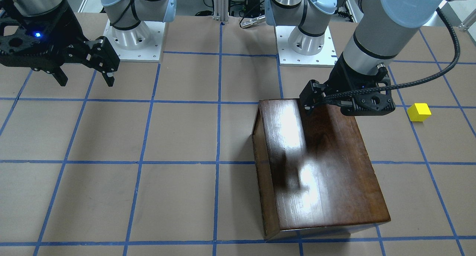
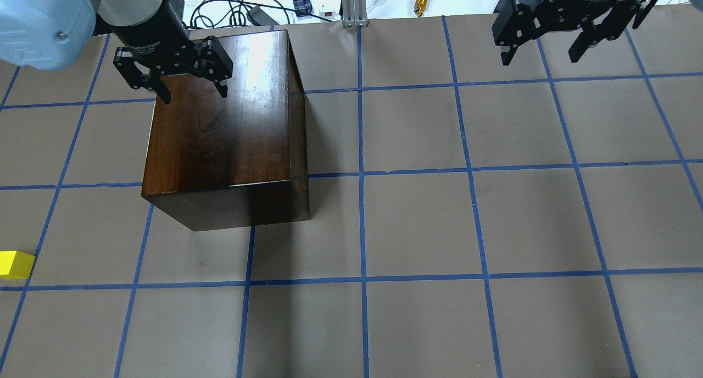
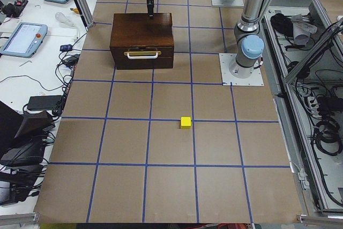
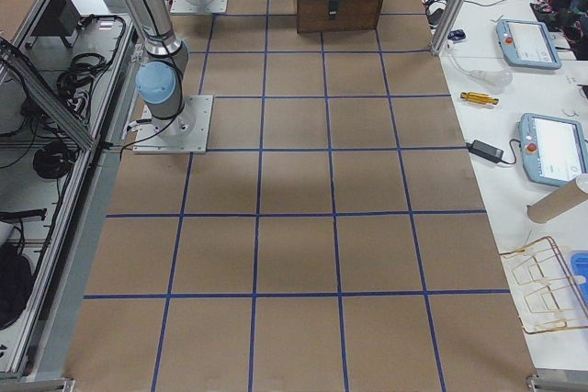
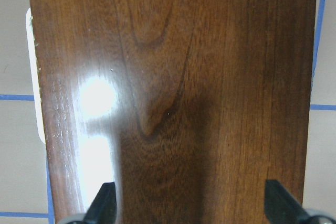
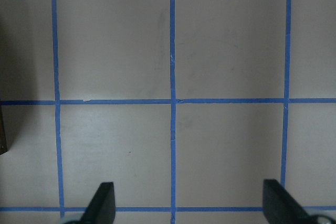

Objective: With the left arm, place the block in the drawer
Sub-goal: 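Move the left gripper off the cabinet top toward the drawer side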

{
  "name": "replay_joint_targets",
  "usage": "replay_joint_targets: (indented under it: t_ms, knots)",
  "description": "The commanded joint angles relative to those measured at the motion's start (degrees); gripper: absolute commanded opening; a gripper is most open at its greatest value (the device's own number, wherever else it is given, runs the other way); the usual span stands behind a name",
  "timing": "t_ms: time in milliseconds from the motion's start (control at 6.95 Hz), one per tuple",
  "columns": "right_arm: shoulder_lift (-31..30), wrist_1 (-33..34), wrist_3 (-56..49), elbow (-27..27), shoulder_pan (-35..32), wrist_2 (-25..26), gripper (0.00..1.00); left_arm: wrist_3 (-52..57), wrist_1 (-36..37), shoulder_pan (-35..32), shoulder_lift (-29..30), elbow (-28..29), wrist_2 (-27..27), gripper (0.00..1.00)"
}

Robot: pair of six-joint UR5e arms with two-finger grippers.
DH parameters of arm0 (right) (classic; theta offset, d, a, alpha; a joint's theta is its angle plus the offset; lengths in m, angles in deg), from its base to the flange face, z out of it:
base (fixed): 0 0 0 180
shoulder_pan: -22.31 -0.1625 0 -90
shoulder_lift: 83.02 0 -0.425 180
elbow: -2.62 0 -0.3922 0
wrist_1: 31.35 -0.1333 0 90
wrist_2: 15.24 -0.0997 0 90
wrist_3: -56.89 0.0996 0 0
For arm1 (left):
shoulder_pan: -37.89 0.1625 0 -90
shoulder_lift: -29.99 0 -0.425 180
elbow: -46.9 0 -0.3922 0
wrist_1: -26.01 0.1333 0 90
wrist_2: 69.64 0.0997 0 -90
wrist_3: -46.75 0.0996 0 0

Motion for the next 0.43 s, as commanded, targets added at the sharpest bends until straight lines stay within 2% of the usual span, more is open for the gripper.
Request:
replay_joint_targets:
  t_ms: [0,288]
  knots:
    - [0.05,0.0,0.0,0.0,0.04,-0.08,1.0,0.11,0.07,0.06,-0.12,-0.08,0.02,1.0]
    - [-0.04,0.0,0.0,0.0,-0.05,0.0,1.0,1.06,-0.1,-0.03,-0.47,-0.09,-0.07,0.99]
